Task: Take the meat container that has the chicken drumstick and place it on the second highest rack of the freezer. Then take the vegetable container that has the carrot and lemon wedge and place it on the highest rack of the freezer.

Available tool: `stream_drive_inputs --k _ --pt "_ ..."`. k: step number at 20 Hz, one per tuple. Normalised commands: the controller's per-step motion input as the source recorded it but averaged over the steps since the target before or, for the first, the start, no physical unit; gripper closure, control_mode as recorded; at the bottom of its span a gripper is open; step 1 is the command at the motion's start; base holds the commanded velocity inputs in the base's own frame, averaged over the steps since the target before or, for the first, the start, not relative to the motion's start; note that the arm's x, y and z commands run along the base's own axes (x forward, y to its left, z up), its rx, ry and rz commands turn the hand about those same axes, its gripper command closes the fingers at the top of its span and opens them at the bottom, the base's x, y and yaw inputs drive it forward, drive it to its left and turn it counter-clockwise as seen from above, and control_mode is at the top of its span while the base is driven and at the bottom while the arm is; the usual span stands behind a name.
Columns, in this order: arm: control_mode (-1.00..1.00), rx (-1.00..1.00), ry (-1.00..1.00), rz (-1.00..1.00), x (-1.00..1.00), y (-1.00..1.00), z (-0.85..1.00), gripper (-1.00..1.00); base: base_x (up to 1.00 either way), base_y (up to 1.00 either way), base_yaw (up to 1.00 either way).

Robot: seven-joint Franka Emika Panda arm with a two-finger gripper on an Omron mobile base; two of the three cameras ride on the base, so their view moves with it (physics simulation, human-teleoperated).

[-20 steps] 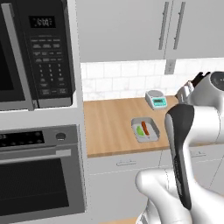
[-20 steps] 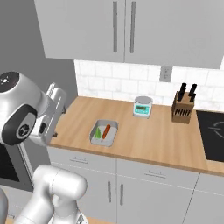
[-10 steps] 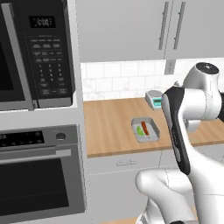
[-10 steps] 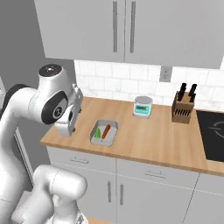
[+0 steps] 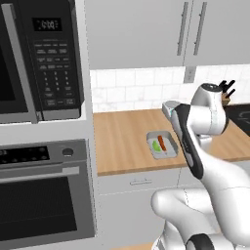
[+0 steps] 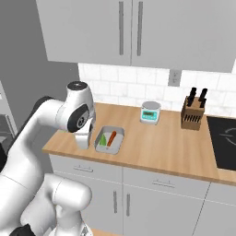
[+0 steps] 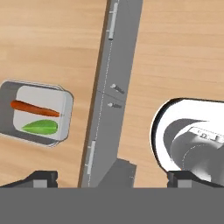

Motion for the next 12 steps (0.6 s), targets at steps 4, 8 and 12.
stream_drive_inputs --k 4,8,12 --pt "-1.00 0.01 -0.01 0.10 0.40 -0.25 -0.71 -1.00 0.00 0.00 0.00" --pt "-1.00 0.00 0.00 0.00 0.45 -0.22 -0.71 -1.00 0.00 0.00 0.00" --pt "-1.00 0.00 0.03 0.00 0.49 -0.08 -0.38 -1.00 0.00 0.00 0.00"
